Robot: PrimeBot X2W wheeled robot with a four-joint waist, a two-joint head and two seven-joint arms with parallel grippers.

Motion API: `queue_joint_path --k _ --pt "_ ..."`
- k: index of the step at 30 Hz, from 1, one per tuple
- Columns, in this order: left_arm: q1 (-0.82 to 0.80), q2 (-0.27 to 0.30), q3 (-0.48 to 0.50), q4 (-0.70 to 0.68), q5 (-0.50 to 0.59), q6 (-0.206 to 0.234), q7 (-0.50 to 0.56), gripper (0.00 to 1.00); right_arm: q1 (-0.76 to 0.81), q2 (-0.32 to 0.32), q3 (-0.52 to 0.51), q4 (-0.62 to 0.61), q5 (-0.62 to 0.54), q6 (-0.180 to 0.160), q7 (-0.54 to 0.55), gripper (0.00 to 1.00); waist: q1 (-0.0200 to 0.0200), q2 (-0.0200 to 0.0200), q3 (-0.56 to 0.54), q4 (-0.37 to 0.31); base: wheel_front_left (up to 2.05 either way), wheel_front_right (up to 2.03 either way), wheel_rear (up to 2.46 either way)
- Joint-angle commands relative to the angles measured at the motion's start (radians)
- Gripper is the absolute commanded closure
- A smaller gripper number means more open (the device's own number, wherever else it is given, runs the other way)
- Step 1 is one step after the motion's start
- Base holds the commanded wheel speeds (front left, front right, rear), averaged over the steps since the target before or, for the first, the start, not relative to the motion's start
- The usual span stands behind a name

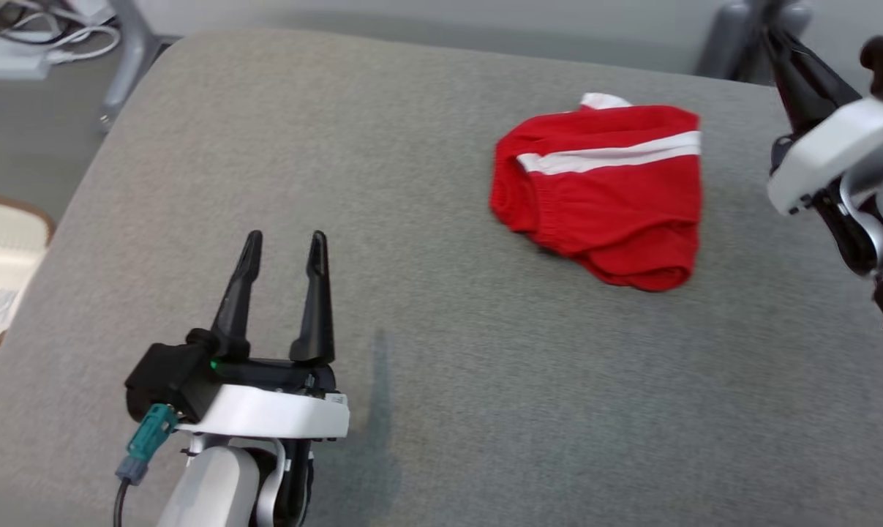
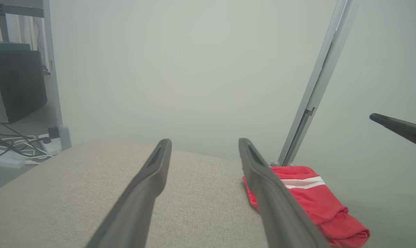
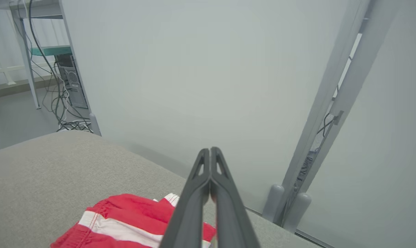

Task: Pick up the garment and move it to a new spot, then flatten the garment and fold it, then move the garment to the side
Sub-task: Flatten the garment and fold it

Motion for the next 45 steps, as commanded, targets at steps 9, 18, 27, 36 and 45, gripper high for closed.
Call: queue_joint_path --k 9,18,27,36,45 --pt "0.018 0.004 0.083 0.013 0.037 -0.030 0.001 0.00 0.472 0.036 -0.557 -0.335 -0.396 0.000 -0.004 1.00 0.0000 0.0000 -0.079 -0.160 0.00 0.00 0.00" --pt "0.055 0.004 0.104 0.040 0.061 -0.060 0.001 0.00 0.756 0.180 -0.824 -0.548 -0.558 0.000 -0.004 1.00 0.0000 0.0000 -0.112 -0.204 0.00 0.00 0.00" --pt "0.103 0.004 0.096 0.044 0.061 -0.054 0.001 0.00 0.895 0.255 -0.874 -0.625 -0.611 0.000 -0.004 1.00 0.0000 0.0000 -0.145 -0.218 0.00 0.00 0.00" --pt "0.133 0.004 0.065 0.070 0.066 -0.054 0.001 0.00 0.939 0.289 -0.900 -0.625 -0.624 0.000 -0.004 0.00 0.0000 0.0000 -0.149 -0.214 0.00 0.00 0.00" --pt "0.136 0.004 0.059 0.074 0.068 -0.056 0.001 0.00 0.943 0.293 -0.915 -0.625 -0.619 0.000 -0.004 0.00 0.0000 0.0000 -0.145 -0.207 0.00 0.00 0.00"
